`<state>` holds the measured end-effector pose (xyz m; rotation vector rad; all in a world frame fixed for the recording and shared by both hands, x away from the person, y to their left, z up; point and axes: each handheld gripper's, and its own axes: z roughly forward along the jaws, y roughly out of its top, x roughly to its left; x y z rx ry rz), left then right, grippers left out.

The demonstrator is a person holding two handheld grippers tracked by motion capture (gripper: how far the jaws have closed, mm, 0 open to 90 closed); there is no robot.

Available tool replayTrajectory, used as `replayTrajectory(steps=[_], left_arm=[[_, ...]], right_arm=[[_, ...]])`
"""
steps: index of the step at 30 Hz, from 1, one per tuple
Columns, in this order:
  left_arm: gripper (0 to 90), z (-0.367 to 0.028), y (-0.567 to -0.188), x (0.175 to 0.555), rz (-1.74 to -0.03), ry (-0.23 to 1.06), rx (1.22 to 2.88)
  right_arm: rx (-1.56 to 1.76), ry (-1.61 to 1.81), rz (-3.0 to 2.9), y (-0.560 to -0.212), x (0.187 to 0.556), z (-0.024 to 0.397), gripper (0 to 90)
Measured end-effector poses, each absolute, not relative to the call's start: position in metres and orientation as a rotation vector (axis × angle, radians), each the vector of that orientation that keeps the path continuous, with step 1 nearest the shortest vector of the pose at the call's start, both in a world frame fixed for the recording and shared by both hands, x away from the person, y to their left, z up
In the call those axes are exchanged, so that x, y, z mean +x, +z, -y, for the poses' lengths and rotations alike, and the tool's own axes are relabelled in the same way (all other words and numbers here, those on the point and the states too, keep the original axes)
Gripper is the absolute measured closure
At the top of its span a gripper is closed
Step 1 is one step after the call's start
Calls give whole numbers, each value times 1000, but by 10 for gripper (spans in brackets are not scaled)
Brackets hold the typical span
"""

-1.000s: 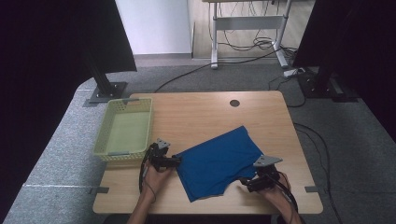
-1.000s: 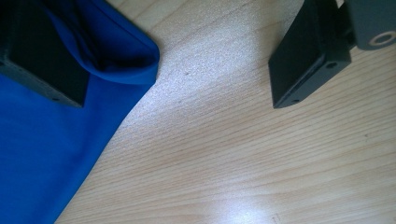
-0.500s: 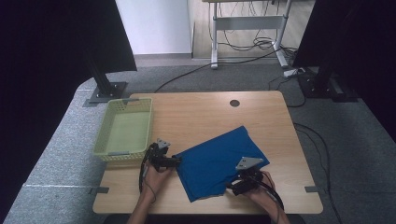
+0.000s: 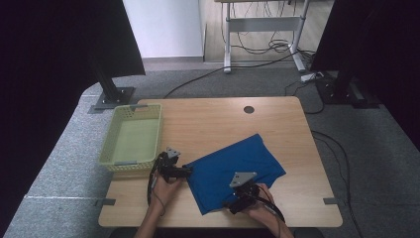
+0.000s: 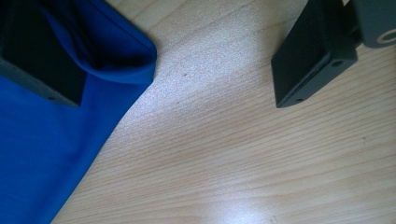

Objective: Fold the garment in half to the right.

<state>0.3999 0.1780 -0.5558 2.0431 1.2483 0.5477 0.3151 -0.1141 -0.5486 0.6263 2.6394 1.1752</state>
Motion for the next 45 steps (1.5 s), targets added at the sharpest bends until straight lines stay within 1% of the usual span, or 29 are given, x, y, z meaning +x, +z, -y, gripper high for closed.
replayTrajectory(steps=[8, 9, 11, 12, 13, 14, 15, 17, 18, 21, 23, 28, 29, 30, 31, 32, 33, 34, 35, 36, 37, 38, 39, 40, 41, 42, 44, 45], left_arm=[[41, -178, -556, 400, -1249, 547, 2044], [41, -178, -556, 400, -1249, 547, 2044], [41, -178, -556, 400, -1248, 548, 2043], [41, -178, -556, 400, -1248, 548, 2043], [41, -178, -556, 400, -1250, 549, 2045], [42, -178, -556, 400, -1250, 549, 2045], [42, -178, -556, 400, -1250, 549, 2045], [42, -178, -556, 399, -1255, 550, 2043], [42, -178, -556, 399, -1255, 550, 2042], [42, -178, -556, 399, -1259, 550, 2041], [40, -178, -556, 399, -1264, 552, 2038], [43, -178, -556, 398, -1263, 553, 2039], [43, -178, -555, 398, -1251, 553, 2039], [64, -178, -555, 398, -1251, 553, 2039], [64, -178, -555, 398, -1251, 553, 2039], [64, -178, -555, 396, -1238, 552, 2037], [105, -178, -555, 394, -1229, 553, 2032], [152, -177, -554, 392, -1212, 554, 2028], [224, -177, -554, 392, -1212, 554, 2028], [224, -176, -554, 389, -1185, 549, 2025], [347, -176, -554, 389, -1185, 549, 2025], [347, -176, -554, 389, -1185, 549, 2025], [347, -172, -552, 384, -1141, 521, 2034], [617, -172, -552, 384, -1141, 521, 2034], [742, -170, -551, 382, -1116, 484, 2036], [778, -170, -551, 382, -1116, 484, 2036], [778, -170, -551, 382, -1116, 484, 2036], [778, -171, -553, 382, -1100, 443, 2020]], right_arm=[[579, 1185, -2664, -548, 312, 101, 77], [545, 1194, -2681, -548, 310, 93, 77], [545, 1194, -2681, -548, 310, 93, 88], [502, 1197, -2704, -548, 306, 84, 88], [502, 1197, -2704, -548, 306, 84, 107], [502, 1197, -2704, -548, 306, 84, 107], [457, 1202, -2723, -548, 303, 75, 107], [409, 1205, -2741, -548, 298, 67, 181], [396, 1205, -2749, -548, 297, 64, 195], [380, 1208, -2754, -549, 296, 62, 208], [341, 1213, -2769, -550, 292, 54, 249], [314, 1202, -2780, -551, 290, 46, 259], [314, 1202, -2780, -551, 290, 46, 281], [314, 1202, -2780, -551, 290, 46, 281], [313, 1169, -2776, -554, 289, 44, 281], [313, 1169, -2776, -554, 289, 44, 314], [346, 1168, -2766, -553, 290, 46, 409], [356, 1171, -2762, -553, 290, 47, 456], [356, 1171, -2762, -553, 290, 47, 456], [369, 1175, -2755, -552, 291, 48, 507], [369, 1175, -2755, -552, 291, 48, 507], [381, 1179, -2746, -552, 292, 49, 507], [381, 1179, -2746, -552, 292, 49, 574], [381, 1179, -2746, -552, 292, 49, 574], [431, 1185, -2720, -552, 296, 52, 754], [431, 1185, -2720, -552, 296, 52, 754], [434, 1185, -2719, -552, 296, 52, 765], [434, 1185, -2719, -552, 296, 52, 765]])
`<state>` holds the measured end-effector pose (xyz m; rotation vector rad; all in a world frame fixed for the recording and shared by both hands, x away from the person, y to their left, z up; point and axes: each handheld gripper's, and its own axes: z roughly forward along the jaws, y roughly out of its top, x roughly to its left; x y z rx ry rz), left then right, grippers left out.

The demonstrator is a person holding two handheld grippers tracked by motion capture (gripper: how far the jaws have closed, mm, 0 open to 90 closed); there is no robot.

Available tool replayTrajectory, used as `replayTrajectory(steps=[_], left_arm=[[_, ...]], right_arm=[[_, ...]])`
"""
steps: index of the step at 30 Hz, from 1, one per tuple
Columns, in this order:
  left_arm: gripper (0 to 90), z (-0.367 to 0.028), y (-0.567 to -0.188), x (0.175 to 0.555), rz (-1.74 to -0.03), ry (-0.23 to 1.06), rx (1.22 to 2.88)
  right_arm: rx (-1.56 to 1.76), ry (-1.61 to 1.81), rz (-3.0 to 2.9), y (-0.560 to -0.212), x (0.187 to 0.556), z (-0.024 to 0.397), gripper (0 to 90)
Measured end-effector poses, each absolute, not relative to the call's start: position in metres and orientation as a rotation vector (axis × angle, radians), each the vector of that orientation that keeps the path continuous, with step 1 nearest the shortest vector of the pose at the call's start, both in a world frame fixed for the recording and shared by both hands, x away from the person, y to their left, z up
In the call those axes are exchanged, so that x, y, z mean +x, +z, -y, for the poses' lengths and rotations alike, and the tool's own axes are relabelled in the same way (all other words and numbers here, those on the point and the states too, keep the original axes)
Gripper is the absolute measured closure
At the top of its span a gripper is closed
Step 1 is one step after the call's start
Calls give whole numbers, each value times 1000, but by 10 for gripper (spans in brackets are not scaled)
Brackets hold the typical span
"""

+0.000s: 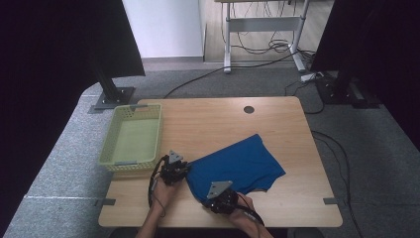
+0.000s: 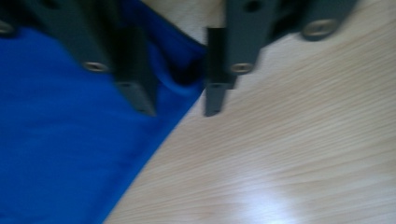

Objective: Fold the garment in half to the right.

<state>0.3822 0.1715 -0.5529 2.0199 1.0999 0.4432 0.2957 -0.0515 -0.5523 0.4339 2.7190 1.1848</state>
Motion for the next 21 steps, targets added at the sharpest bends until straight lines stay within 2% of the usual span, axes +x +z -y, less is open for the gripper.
replayTrajectory(steps=[1, 5, 10, 14, 15, 16, 19, 21], left_arm=[[837, -171, -553, 382, -1100, 443, 2020], [853, -173, -553, 382, -1093, 428, 2013], [858, -172, -552, 382, -1090, 431, 2024], [859, -170, -542, 381, -1062, 452, 1999], [859, -166, -529, 382, -1026, 481, 1966], [858, -165, -525, 382, -1017, 487, 1956], [859, -165, -525, 382, -1017, 487, 1956], [858, -148, -517, 390, -953, 532, 1938]], right_arm=[[434, 1185, -2719, -552, 296, 52, 765], [424, 1193, -2716, -553, 297, 52, 790], [422, 1196, -2720, -552, 298, 52, 795], [438, 1241, -2704, -546, 298, 56, 808], [438, 1241, -2704, -546, 298, 56, 809], [462, 1303, -2661, -533, 299, 63, 810], [465, 1314, -2646, -529, 299, 67, 810], [525, 1347, -2588, -519, 305, 86, 810]])
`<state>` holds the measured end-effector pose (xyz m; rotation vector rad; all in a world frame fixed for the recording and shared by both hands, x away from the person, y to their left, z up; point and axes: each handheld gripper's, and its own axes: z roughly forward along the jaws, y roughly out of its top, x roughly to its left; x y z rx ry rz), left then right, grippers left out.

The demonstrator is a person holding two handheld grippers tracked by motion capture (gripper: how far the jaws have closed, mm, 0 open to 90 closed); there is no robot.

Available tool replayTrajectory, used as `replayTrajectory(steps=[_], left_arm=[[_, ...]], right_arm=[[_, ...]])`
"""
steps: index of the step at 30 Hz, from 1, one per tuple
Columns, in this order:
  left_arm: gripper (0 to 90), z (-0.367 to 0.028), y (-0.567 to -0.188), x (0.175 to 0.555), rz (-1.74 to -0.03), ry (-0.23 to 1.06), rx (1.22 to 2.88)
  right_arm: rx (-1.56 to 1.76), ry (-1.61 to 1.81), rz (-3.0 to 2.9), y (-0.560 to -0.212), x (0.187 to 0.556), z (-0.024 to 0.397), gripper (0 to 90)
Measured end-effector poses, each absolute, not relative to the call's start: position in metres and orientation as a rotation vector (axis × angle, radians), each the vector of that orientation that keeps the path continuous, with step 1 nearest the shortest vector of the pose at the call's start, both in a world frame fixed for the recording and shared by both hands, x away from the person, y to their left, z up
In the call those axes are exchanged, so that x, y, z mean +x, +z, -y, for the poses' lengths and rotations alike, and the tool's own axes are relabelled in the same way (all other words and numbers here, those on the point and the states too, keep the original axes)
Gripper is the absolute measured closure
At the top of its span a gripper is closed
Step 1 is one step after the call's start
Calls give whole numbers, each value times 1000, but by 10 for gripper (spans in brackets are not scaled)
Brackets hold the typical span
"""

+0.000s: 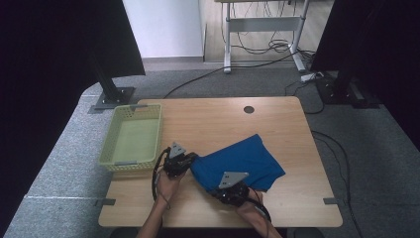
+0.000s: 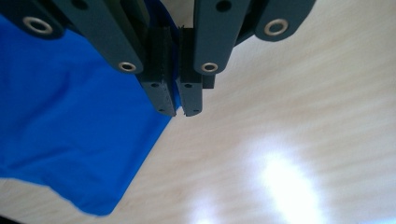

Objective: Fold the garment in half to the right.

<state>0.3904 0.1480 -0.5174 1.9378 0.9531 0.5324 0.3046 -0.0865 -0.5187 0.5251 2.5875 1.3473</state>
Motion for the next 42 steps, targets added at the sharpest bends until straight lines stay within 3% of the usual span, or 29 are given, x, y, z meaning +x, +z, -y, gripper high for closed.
replayTrajectory(steps=[10, 11, 17, 31, 42], left_arm=[[855, -120, -535, 407, -896, 557, 2035], [851, -108, -548, 412, -876, 574, 2131], [840, -108, -552, 412, -877, 578, 2132], [806, -160, -549, 384, -942, 553, 2133], [812, -168, -550, 377, -974, 552, 2115]], right_arm=[[646, 1233, -2586, -530, 317, 114, 809], [665, 1170, -2628, -539, 320, 114, 809], [686, 1150, -2661, -546, 322, 112, 809], [602, 1253, -2749, -550, 313, 77, 797], [542, 1297, -2777, -552, 303, 51, 800]])
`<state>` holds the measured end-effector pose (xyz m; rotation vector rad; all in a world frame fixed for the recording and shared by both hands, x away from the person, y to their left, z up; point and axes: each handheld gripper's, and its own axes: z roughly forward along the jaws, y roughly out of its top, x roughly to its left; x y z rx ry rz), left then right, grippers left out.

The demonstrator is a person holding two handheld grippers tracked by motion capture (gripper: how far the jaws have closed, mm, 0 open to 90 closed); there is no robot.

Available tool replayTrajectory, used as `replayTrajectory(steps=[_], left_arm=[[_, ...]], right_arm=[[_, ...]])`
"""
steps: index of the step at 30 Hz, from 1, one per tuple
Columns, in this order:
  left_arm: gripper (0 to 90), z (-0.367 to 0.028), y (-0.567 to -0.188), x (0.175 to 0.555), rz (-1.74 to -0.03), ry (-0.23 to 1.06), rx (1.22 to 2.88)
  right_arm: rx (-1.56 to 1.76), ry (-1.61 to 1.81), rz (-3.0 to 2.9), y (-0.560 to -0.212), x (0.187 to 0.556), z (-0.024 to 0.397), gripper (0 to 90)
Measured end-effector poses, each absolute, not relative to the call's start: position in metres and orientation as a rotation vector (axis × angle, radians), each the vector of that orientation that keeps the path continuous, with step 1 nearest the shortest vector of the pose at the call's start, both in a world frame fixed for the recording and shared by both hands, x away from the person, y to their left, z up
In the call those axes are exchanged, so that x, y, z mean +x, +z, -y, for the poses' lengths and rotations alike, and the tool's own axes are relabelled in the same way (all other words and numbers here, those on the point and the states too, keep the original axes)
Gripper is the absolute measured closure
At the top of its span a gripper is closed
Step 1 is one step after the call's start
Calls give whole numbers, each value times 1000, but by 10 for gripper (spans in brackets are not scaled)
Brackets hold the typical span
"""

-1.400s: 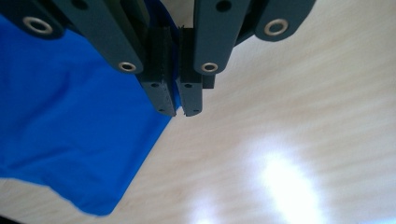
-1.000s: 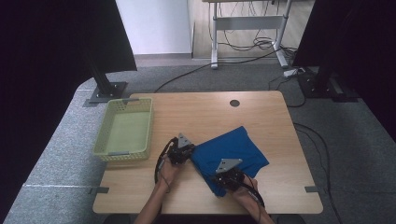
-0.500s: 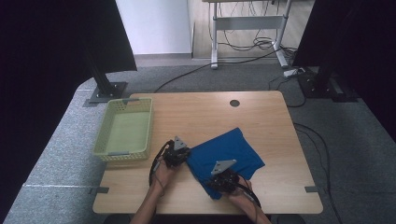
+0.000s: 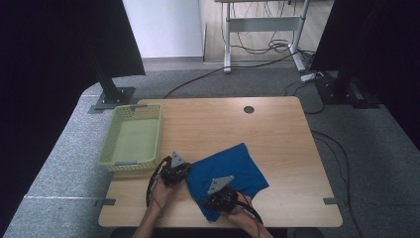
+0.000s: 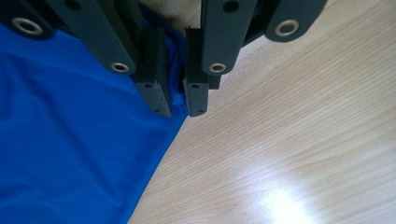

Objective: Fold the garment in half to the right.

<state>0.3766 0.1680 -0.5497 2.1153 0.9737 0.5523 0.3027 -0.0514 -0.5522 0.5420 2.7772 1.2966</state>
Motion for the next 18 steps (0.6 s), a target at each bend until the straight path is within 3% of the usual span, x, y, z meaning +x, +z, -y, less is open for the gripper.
replayTrajectory(steps=[1, 7, 9, 13, 18], left_arm=[[812, -172, -550, 379, -999, 506, 2090], [855, -169, -533, 381, -985, 540, 2042], [855, -160, -513, 382, -938, 576, 2011], [855, -146, -500, 385, -895, 618, 1987], [853, -138, -503, 388, -884, 625, 1994]], right_arm=[[542, 1297, -2777, -552, 303, 51, 801], [510, 1265, -2758, -548, 299, 49, 806], [508, 1350, -2693, -526, 297, 59, 806], [541, 1369, -2640, -514, 298, 76, 806], [587, 1357, -2618, -514, 303, 90, 806]])
